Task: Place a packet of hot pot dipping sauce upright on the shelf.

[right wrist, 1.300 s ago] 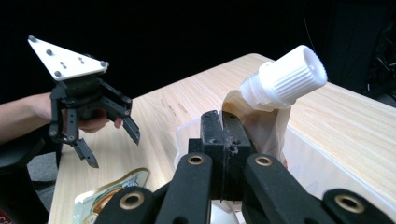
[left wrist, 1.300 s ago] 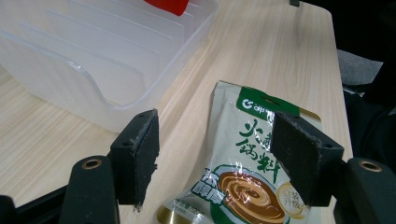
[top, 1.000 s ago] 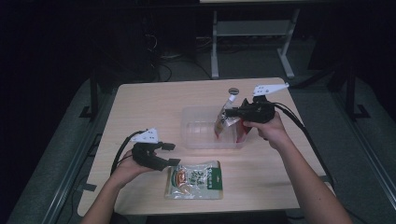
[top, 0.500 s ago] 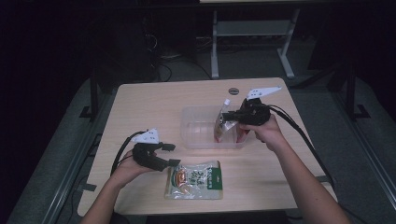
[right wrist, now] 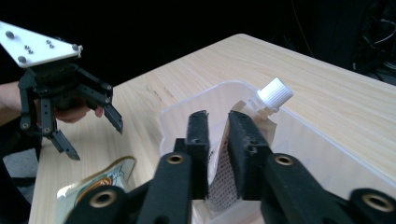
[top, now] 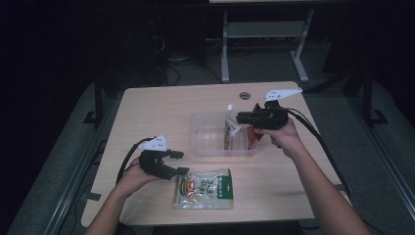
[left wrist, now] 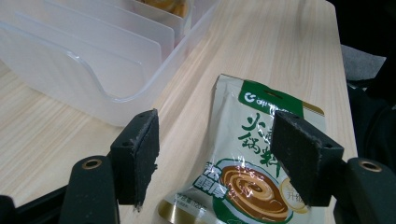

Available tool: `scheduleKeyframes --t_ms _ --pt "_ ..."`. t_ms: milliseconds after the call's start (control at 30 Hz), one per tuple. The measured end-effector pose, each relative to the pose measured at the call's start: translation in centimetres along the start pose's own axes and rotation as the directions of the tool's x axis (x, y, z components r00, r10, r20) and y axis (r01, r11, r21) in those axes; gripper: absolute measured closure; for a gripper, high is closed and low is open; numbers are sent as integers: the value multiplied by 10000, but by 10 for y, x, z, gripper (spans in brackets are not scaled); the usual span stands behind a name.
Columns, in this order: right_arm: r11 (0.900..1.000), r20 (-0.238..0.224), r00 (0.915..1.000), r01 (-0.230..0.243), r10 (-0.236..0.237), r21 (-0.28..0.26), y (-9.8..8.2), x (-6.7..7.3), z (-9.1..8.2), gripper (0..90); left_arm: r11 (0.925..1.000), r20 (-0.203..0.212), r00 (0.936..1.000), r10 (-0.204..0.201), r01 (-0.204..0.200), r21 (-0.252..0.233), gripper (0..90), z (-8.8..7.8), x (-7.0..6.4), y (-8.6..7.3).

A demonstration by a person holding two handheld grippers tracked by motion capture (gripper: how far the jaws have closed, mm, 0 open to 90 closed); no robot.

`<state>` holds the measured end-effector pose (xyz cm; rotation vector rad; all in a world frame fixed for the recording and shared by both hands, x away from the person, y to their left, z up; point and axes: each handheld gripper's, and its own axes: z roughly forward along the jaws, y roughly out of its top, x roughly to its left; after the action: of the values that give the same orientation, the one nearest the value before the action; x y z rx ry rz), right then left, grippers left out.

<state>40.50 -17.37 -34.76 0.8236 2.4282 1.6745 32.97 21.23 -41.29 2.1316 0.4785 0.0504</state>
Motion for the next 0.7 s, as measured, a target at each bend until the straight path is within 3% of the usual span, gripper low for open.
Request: scheduleKeyframes --t_ms 400,700 --pt "9959 475 9954 816 -834 397 -15 24 -31 609 9999 -21 10000 -35 36 154 326 2 -1 0" --pt "9922 512 9933 992 -1033 758 -34 37 -50 561 9992 -10 9998 -178 178 367 325 2 -3 -1"
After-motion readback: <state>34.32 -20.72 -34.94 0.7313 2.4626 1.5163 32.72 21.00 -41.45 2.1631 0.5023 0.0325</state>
